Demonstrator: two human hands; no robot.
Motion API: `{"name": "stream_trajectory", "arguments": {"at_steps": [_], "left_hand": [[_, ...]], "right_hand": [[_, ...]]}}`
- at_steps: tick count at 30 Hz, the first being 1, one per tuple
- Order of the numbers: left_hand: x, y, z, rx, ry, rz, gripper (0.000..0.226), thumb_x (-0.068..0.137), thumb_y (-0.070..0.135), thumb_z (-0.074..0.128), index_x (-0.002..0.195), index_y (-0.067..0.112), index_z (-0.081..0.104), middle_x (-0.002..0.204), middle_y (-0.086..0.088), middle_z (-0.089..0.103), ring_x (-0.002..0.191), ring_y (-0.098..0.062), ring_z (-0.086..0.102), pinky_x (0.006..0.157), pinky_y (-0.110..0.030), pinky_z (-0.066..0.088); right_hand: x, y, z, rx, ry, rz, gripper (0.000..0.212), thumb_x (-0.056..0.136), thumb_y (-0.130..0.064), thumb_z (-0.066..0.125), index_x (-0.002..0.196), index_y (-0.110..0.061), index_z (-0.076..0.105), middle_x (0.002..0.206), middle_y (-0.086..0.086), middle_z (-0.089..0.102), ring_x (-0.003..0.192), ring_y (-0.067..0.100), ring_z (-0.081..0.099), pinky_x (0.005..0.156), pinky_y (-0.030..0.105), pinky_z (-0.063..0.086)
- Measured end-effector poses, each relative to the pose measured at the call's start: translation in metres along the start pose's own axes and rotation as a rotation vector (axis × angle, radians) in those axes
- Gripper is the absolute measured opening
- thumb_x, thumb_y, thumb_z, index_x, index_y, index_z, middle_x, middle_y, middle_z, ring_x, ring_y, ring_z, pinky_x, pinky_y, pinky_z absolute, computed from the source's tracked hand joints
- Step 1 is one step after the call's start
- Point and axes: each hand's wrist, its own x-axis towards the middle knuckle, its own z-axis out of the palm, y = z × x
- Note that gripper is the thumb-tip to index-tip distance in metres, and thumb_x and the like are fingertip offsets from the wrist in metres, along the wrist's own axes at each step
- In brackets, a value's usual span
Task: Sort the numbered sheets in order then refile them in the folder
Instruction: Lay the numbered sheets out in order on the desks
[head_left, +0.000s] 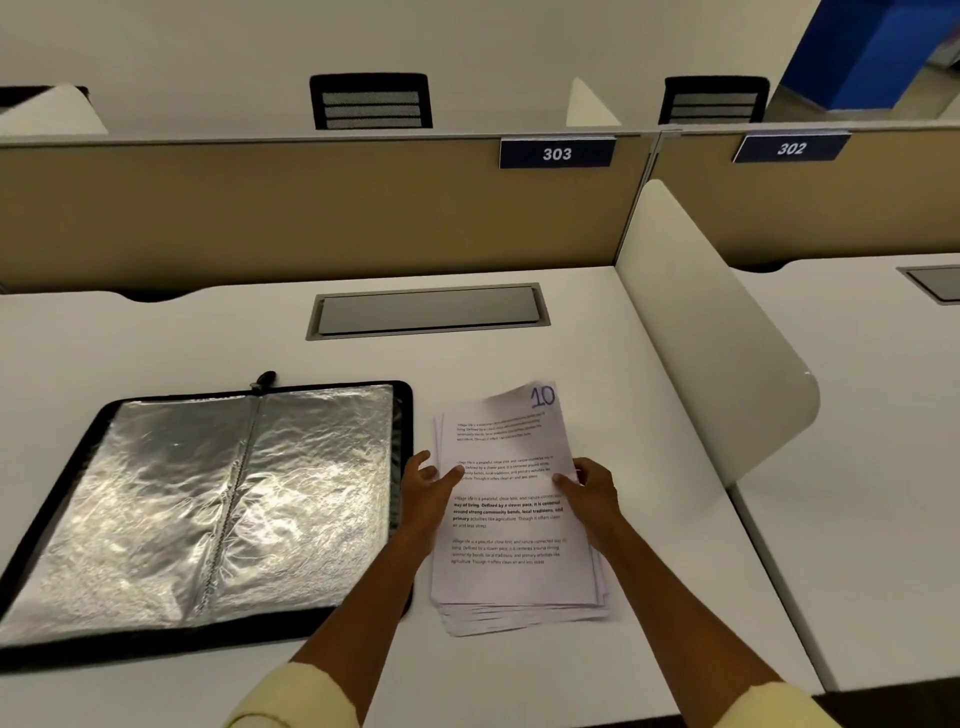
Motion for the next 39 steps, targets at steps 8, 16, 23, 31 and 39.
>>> {"name": "stream_trajectory", "arguments": {"at_steps": [8,16,23,31,39], "left_hand": [[0.008,0.035,-0.006,-0.109,-0.095,0.110,0.050,0.082,0.018,0.078,0.127,0.012,0.057,0.114,-0.013,0.070,0.094,-0.026,0.072,0.080,-0.044,0.059],[-0.004,0.109,0.006,0.026,0.002,0.483,0.014,0.094,0.016,0.063,0.104,0.006,0.063,0.099,-0.009,0.072,0.085,-0.021,0.073,0.072,-0.038,0.061],[-0.028,0.103,0.009,-0.004,0.064,0.642,0.023,0.094,0.030,0.064,0.109,0.014,0.057,0.098,-0.007,0.068,0.088,-0.021,0.069,0.073,-0.039,0.061],[-0.049,0.097,0.015,-0.066,0.014,0.570,0.053,0.076,0.055,0.071,0.117,0.022,0.062,0.104,0.001,0.071,0.096,-0.018,0.070,0.077,-0.045,0.061],[-0.057,0.133,0.024,-0.156,0.230,0.534,0.055,0.077,0.065,0.063,0.085,0.011,0.059,0.073,-0.004,0.064,0.067,-0.016,0.063,0.058,-0.024,0.052]], "right_hand": [[-0.012,-0.041,-0.017,0.296,-0.125,-0.184,0.018,0.093,-0.012,0.068,0.111,-0.013,0.064,0.108,0.009,0.074,0.091,0.025,0.074,0.077,0.037,0.062],[-0.017,-0.094,-0.019,0.336,-0.016,-0.395,0.024,0.095,-0.015,0.066,0.116,-0.021,0.058,0.110,0.001,0.070,0.097,0.020,0.071,0.077,0.033,0.061],[-0.030,-0.098,-0.012,0.250,0.050,-0.457,0.035,0.098,-0.018,0.061,0.128,-0.025,0.046,0.117,-0.001,0.062,0.106,0.015,0.064,0.081,0.029,0.060],[-0.051,-0.102,0.000,0.275,0.127,-0.461,0.051,0.082,-0.041,0.055,0.129,-0.030,0.039,0.113,-0.011,0.058,0.099,0.010,0.062,0.066,0.020,0.055],[-0.063,-0.136,-0.007,0.351,0.255,-0.497,0.055,0.085,-0.059,0.042,0.115,-0.012,0.044,0.088,-0.005,0.059,0.072,0.000,0.062,0.055,0.015,0.049]]}}
